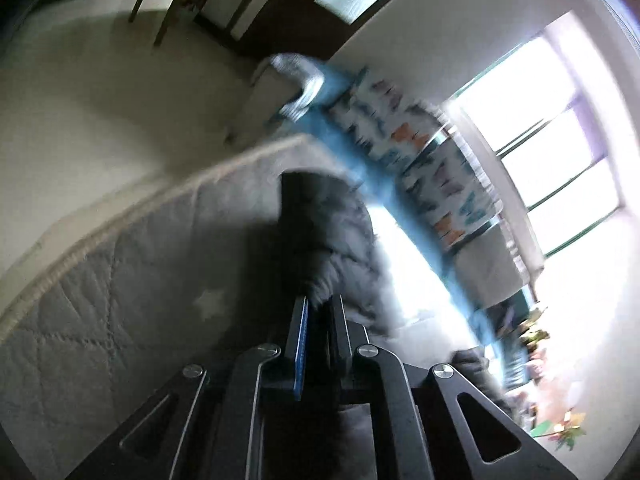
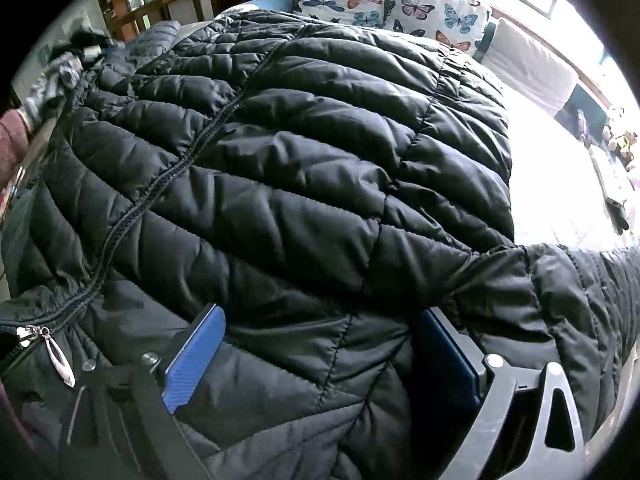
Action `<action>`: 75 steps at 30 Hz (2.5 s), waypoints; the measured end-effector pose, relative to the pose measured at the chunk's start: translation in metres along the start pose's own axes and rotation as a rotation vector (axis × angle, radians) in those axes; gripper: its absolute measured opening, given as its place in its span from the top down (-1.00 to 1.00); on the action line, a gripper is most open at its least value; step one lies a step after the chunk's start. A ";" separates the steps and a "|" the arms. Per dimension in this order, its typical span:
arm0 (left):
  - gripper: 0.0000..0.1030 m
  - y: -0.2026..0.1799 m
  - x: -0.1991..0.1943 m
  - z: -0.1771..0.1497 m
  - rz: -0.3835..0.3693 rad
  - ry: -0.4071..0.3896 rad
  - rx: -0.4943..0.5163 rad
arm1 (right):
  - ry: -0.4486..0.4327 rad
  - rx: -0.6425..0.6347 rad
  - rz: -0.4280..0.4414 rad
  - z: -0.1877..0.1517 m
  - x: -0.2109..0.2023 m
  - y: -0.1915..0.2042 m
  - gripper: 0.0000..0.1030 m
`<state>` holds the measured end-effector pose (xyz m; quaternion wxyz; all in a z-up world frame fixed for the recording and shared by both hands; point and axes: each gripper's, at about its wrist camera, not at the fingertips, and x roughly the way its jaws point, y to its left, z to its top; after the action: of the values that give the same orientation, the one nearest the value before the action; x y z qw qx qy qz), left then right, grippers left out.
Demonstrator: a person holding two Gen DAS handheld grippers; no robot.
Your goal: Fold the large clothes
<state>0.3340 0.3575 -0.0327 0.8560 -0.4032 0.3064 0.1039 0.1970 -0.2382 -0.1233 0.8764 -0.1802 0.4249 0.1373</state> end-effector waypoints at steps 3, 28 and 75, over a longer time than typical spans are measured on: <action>0.87 -0.036 -0.057 0.019 -0.041 -0.128 0.115 | 0.003 0.000 -0.008 0.001 -0.001 0.001 -1.00; -0.40 0.035 0.022 -0.073 -0.050 0.281 -0.001 | -0.013 0.003 -0.015 -0.002 -0.002 0.002 -1.00; 0.83 -0.241 -0.072 -0.254 -0.398 0.066 0.695 | -0.187 0.049 -0.059 -0.018 -0.051 -0.004 -1.00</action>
<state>0.2673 0.0139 0.0386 0.9345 -0.1443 0.2664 -0.1867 0.1557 -0.2535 -0.0926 0.9201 -0.1572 0.3391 0.1173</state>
